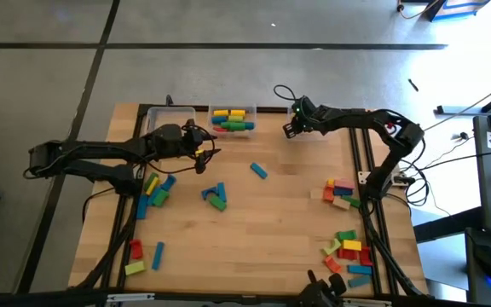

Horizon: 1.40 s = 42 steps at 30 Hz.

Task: Sort blocks by size
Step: Put the brown rectangular block into the right transparent bin, then put the orange arch block into the right transparent bin

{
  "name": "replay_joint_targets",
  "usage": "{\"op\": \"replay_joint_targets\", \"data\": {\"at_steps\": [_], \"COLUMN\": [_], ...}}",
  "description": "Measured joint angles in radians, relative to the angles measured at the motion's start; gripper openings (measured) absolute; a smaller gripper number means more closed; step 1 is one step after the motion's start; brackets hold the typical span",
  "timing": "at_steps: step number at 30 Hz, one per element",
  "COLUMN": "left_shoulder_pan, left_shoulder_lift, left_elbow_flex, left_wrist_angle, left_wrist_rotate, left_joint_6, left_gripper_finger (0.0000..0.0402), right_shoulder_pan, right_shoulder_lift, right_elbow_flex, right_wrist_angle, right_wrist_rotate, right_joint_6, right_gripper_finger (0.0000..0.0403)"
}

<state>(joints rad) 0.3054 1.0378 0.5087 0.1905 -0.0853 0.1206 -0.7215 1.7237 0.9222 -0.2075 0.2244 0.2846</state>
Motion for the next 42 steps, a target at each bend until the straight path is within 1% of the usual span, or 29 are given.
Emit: {"op": "replay_joint_targets", "data": {"at_steps": [6, 15, 21, 25, 31, 33, 36, 38, 42], "left_shoulder_pan": [0.000, 0.000, 0.000, 0.000, 0.000, 0.000, 0.000, 0.000, 0.000], "left_shoulder_lift": [0.000, 0.000, 0.000, 0.000, 0.000, 0.000, 0.000, 0.000, 0.000], "left_elbow_flex": [0.000, 0.000, 0.000, 0.000, 0.000, 0.000, 0.000, 0.000, 0.000], "left_wrist_angle": [0.000, -0.001, -0.001, -0.001, -0.001, -0.001, -0.001, -0.001, 0.000], "left_wrist_rotate": [0.000, 0.000, 0.000, 0.000, 0.000, 0.000, 0.000, 0.000, 0.000], "left_joint_6": [0.009, 0.007, 0.007, 0.010, 0.010, 0.010, 0.010, 0.010, 0.010], "left_gripper_finger": [0.0217, 0.0217, 0.0217, 0.0217, 0.0217, 0.0217, 0.0217, 0.0217, 0.0217], "right_shoulder_pan": [0.000, 0.000, 0.001, 0.002, 0.002, 0.002, 0.008, 0.030, 0.125], "right_shoulder_lift": [0.025, 0.025, 0.007, -0.050, -0.152, -0.192, -0.259, -0.304, -0.393], "right_elbow_flex": [0.000, 0.000, 0.000, 0.000, 0.000, 0.000, 0.000, 0.000, 0.000], "right_wrist_angle": [0.039, 0.036, 0.016, -0.010, -0.096, -0.142, -0.215, -0.277, -0.384], "right_wrist_rotate": [-0.006, -0.003, -0.006, -0.016, -0.019, -0.052, -0.145, -0.177, -0.187], "right_joint_6": [0.001, -0.004, -0.031, -0.033, -0.054, -0.057, -0.064, -0.064, -0.062], "right_gripper_finger": [0.0140, 0.0191, 0.0206, 0.0205, 0.0205, 0.0205, 0.0205, 0.0205, 0.0205]}}
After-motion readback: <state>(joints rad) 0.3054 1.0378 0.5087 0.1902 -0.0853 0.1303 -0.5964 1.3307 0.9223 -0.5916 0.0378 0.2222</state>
